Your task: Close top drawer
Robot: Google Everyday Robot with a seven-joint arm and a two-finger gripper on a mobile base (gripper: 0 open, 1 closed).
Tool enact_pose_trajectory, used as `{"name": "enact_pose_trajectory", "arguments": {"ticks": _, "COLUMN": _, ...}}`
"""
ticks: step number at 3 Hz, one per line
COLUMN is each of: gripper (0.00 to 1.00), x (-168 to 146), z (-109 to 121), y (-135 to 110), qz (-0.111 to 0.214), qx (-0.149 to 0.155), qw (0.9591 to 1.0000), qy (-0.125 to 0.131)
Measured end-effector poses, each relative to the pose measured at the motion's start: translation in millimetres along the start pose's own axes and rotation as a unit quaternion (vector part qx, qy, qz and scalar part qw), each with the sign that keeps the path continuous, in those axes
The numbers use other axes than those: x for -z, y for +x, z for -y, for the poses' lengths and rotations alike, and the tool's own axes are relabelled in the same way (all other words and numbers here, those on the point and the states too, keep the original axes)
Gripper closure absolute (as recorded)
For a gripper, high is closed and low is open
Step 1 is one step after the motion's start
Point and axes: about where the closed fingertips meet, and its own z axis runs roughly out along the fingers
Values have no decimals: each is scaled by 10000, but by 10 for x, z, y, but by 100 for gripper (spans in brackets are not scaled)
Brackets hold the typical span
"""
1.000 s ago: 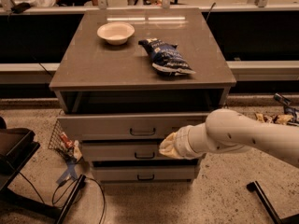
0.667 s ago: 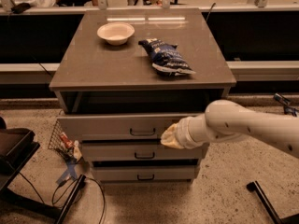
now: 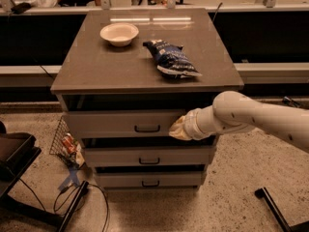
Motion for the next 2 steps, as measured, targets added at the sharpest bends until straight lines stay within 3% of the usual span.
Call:
{"name": "enact_pose_trajectory", "arguments": {"ticks": 1, "gripper": 100, "x": 423, "z": 45, "y": 276, "qz": -360, "qx": -246, "qw": 9986, "qy": 286}}
{"name": "enact_pose_trajectory", "arguments": {"ticks": 2, "gripper": 100, "x": 1232, "z": -75, "y": 757, "qz": -1039, "qx": -795, "qw": 9882, "qy": 800}}
